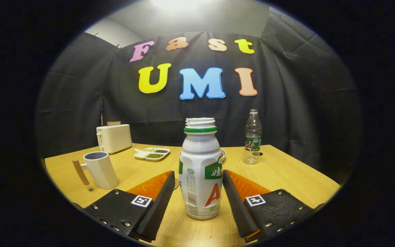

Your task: Take the bottle from table, then pour the juice into the cup, finally place the bottle on the coaster

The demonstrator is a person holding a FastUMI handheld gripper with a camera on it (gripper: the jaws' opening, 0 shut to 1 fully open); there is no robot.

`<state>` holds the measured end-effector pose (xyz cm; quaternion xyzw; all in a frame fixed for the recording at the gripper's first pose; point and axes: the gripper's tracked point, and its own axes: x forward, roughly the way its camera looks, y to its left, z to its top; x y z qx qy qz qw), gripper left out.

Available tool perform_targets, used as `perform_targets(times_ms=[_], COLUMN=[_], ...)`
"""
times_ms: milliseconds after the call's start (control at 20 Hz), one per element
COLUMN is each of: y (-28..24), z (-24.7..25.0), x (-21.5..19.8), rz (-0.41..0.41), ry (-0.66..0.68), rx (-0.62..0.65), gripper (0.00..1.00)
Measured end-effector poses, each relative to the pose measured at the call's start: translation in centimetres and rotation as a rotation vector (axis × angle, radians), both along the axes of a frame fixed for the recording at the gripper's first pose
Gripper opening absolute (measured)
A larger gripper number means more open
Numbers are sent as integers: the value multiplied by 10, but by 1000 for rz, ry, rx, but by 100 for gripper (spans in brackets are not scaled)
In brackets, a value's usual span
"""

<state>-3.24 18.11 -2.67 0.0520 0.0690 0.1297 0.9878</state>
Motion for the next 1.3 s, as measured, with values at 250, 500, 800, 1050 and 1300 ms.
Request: perform_targets(times_ms=[250,500,800,1050,1300], y=[2,1,11,25,39], z=[-1,5,44,71,90], x=[0,2,1,3,6], rz=[-9,-25,-43,-65,-92], ry=[-19,-28,-150,-248,-341], rx=[7,-19,-252,-442,-639], gripper=[69,65,65,65,65])
